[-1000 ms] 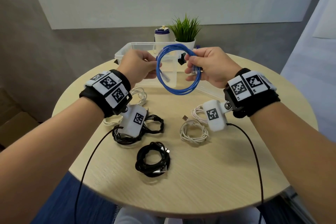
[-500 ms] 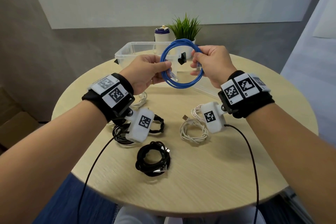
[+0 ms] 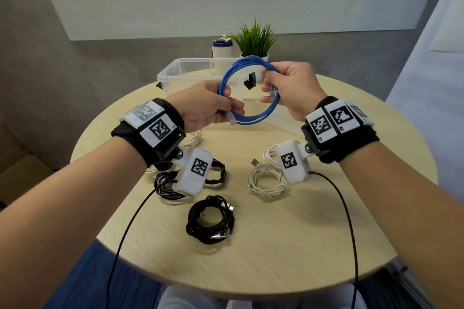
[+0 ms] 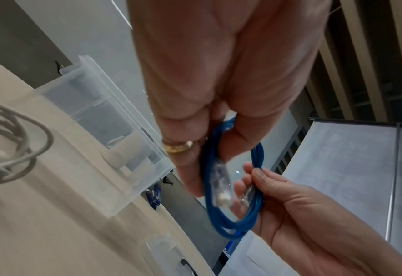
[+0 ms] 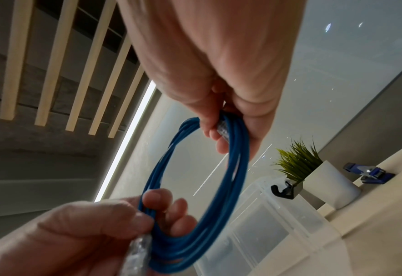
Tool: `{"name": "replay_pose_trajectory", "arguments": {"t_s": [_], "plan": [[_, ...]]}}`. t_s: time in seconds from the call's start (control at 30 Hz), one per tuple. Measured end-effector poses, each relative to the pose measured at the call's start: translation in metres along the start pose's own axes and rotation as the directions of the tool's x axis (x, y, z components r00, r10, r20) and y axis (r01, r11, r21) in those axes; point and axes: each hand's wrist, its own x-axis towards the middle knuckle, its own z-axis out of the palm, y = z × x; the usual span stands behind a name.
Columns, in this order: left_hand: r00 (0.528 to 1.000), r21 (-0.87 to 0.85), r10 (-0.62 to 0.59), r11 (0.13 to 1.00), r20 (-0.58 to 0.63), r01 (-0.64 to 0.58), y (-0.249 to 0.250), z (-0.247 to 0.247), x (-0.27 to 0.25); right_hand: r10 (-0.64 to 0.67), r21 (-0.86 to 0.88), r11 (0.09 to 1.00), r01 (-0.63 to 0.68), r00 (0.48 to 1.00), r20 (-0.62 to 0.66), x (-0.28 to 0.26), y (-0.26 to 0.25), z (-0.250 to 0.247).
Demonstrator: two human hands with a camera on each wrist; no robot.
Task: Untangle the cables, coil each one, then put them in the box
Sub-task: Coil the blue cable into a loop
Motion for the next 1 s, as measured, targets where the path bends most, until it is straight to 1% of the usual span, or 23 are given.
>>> {"name": "replay_pose_trajectory", "arguments": {"t_s": [0.1, 0.23, 0.3, 0.4, 0.47, 0.5, 0.63, 0.73, 0.9, 1.0], "plan": [[0.999, 0.062, -0.011, 0.998, -0.053, 0.014, 0.000, 0.005, 0.001, -0.009, -0.019, 1.000, 0.009, 1.000, 0.004, -0.001, 0.001, 0.002], [0.999, 0.034, -0.037, 0.999, -0.037, 0.038, 0.001, 0.004, 0.000, -0.032, -0.065, 0.997, 0.032, 0.999, 0.004, -0.001, 0.003, 0.000], [0.998, 0.064, -0.055, 0.996, -0.041, 0.057, 0.002, 0.002, 0.000, -0.040, -0.083, 0.996, 0.040, 0.999, 0.006, -0.001, 0.002, -0.001], [0.995, 0.220, -0.044, 0.973, -0.086, 0.062, 0.001, -0.002, 0.003, -0.039, -0.111, 0.993, 0.040, 0.999, 0.013, -0.001, 0.001, -0.004], [0.991, 0.328, -0.007, 0.943, -0.134, 0.051, 0.000, -0.003, 0.004, -0.029, -0.128, 0.991, 0.032, 0.999, 0.024, -0.001, 0.000, -0.005], [0.989, 0.355, 0.012, 0.934, -0.150, 0.042, -0.001, -0.004, 0.004, -0.024, -0.155, 0.987, 0.029, 0.999, 0.034, -0.001, -0.001, -0.006], [0.984, 0.369, 0.031, 0.929, -0.176, 0.036, -0.006, -0.006, 0.003, 0.005, -0.334, 0.943, 0.017, 0.998, 0.063, -0.002, -0.003, -0.007], [0.979, 0.401, 0.038, 0.915, -0.201, 0.046, -0.010, -0.008, 0.002, 0.024, -0.408, 0.913, 0.017, 0.995, 0.097, -0.003, -0.004, -0.008], [0.971, 0.452, 0.041, 0.889, -0.237, 0.073, -0.012, -0.008, 0.002, 0.033, -0.474, 0.879, 0.045, 0.987, 0.155, -0.008, -0.009, -0.006], [0.971, 0.369, 0.007, 0.926, -0.238, 0.084, -0.013, -0.010, 0.002, 0.065, -0.456, 0.890, 0.006, 0.988, 0.140, -0.008, -0.009, -0.004]]}}
